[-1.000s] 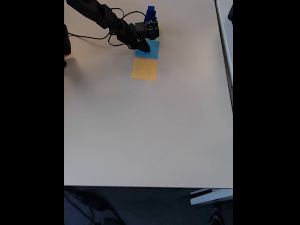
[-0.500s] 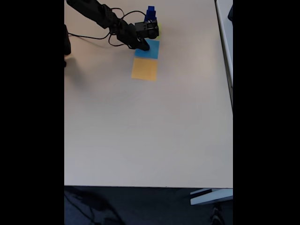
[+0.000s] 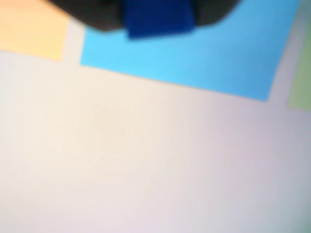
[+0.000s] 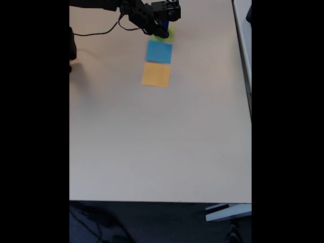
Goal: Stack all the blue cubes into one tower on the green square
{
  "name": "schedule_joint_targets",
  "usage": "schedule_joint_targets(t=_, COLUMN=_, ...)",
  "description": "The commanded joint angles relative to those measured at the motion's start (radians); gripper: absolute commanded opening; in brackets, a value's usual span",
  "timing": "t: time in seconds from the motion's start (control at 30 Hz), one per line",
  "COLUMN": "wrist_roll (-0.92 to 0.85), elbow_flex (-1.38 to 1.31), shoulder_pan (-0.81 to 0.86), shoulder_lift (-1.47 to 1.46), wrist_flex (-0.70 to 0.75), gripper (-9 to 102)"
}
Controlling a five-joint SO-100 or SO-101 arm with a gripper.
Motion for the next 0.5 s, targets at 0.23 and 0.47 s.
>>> schedule_joint_targets(t=0.23, wrist_roll=0.225, elbow_flex=-0.390, shoulder_pan=-0.063, shoulder_lift=-0.044, wrist_flex=0.268, gripper=0)
schedule_joint_targets(t=0.47, wrist_roll=0.373, elbow_flex=-0.522, shoulder_pan=-0.127, shoulder_lift=-0.138, wrist_flex=0.377, gripper=0)
